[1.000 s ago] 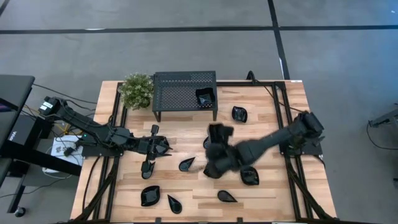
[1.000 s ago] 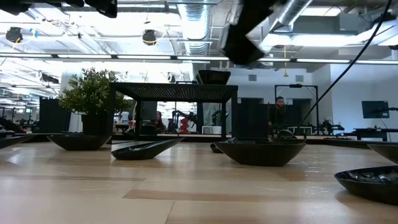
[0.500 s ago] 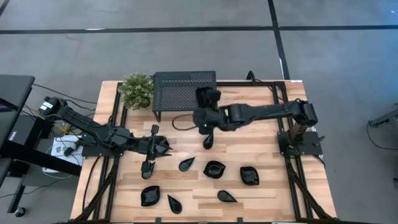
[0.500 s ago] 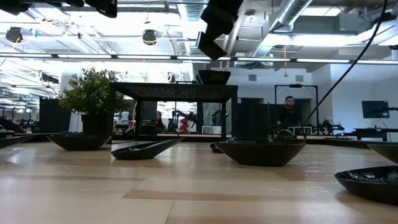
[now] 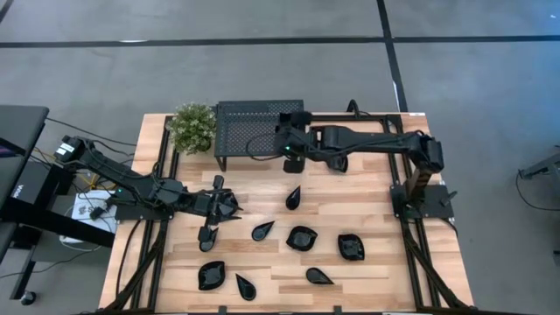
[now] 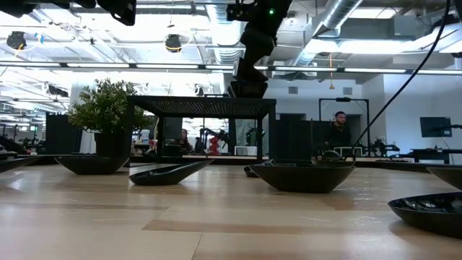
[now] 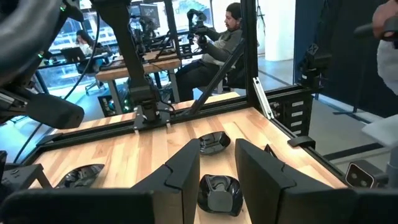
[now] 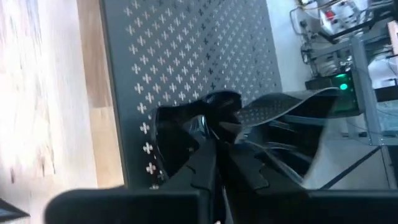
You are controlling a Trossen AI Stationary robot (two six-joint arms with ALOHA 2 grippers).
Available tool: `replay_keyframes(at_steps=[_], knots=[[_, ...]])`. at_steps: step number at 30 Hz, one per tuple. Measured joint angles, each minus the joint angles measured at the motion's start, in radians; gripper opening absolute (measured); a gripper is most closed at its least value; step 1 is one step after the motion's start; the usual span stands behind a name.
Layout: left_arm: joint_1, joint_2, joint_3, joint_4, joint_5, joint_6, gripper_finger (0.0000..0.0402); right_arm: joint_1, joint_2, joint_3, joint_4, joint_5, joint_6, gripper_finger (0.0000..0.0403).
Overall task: Pick & Place Mini shaped plates
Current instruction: Stack the black distorted square plate on top of the black distorted square plate on the shelf, then put the black leaf-shaped plate on the shelf
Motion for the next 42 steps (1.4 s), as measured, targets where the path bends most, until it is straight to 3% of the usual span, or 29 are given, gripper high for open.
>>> replay_keyframes(at_steps=[4, 14, 20, 29, 34, 39, 42], knots=[[0.000, 0.000, 0.000, 0.000, 0.000, 0.000, 0.0104, -0.015, 0.000, 0.000, -0.016, -0.045, 0.000, 0.0053], [0.000, 0.000, 0.000, 0.000, 0.000, 0.000, 0.0104, 0.040, 0.000, 0.000, -0.007, -0.022, 0.003, 0.0110], [0.000, 0.000, 0.000, 0.000, 0.000, -0.029, 0.0104, 0.142, -0.023, 0.000, -0.019, 0.041, 0.026, 0.0119], [0.000, 0.000, 0.000, 0.018, 0.000, -0.078, 0.0104, 0.289, -0.211, -0.013, -0.147, 0.034, 0.139, 0.0119], [0.000, 0.000, 0.000, 0.019, 0.000, -0.078, 0.0104, 0.288, -0.371, -0.247, -0.044, -0.086, 0.311, 0.0118], [0.000, 0.000, 0.000, 0.019, 0.000, -0.091, 0.0104, 0.285, -0.472, -0.645, 0.430, -0.139, 0.317, 0.0118], [0.000, 0.001, 0.000, 0.019, 0.000, -0.149, 0.0104, 0.281, -0.473, -0.802, 0.681, -0.261, 0.316, 0.0118]])
